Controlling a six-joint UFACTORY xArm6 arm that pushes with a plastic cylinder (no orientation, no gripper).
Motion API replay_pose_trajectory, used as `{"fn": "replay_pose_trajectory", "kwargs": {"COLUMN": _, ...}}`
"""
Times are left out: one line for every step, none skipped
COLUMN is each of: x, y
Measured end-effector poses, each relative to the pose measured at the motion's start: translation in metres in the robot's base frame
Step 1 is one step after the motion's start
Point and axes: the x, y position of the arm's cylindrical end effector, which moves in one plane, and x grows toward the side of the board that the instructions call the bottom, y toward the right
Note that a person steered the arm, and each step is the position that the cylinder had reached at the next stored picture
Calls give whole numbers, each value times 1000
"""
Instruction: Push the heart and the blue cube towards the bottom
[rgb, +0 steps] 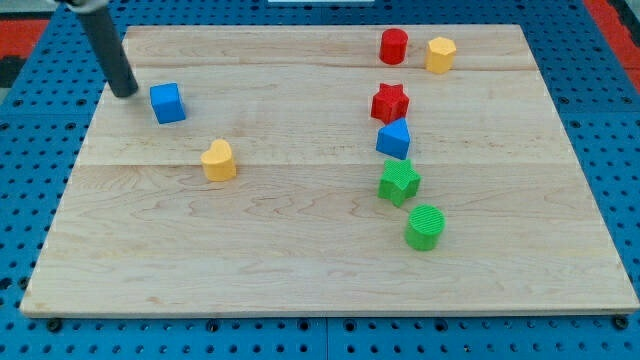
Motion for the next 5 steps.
{"fn": "replay_pose_trajectory", "kwargs": {"x": 42, "y": 70}}
{"fn": "replay_pose_trajectory", "kwargs": {"x": 108, "y": 101}}
{"fn": "replay_pose_trajectory", "kwargs": {"x": 76, "y": 92}}
{"fn": "replay_pose_trajectory", "kwargs": {"x": 65, "y": 112}}
{"fn": "replay_pose_trajectory", "kwargs": {"x": 131, "y": 130}}
